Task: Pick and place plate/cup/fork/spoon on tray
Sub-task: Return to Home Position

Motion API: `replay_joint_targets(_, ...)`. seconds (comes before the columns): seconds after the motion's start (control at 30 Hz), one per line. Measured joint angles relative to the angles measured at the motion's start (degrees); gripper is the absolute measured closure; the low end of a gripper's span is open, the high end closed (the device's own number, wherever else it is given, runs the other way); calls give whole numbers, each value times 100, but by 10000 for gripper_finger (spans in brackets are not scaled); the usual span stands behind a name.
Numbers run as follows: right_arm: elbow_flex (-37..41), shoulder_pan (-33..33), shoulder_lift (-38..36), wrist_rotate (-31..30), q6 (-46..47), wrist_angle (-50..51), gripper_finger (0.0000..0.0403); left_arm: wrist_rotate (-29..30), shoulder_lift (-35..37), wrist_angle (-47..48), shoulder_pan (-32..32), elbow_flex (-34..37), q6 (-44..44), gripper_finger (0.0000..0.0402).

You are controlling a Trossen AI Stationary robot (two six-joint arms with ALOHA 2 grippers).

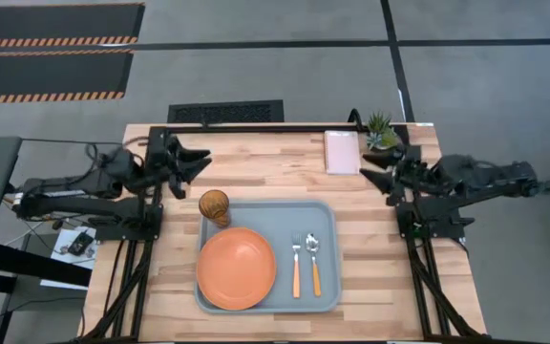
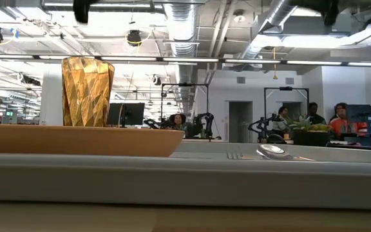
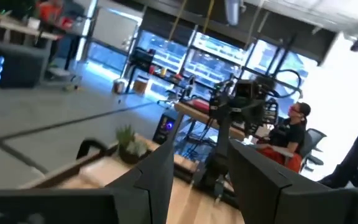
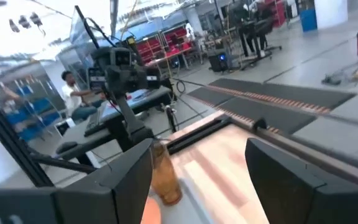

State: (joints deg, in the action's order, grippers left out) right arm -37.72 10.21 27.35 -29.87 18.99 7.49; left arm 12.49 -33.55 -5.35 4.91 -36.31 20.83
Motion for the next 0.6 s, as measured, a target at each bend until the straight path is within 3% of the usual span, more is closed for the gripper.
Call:
replay_joint_targets(0.23, 1478, 73, -305, 9, 594, -1055, 127, 242, 870, -974, -125, 1699, 534, 264)
replay_joint_targets(0.6, 2468, 70, -308, 3, 629, -2121, 127, 676, 1645, -1125, -308, 2847, 736, 264)
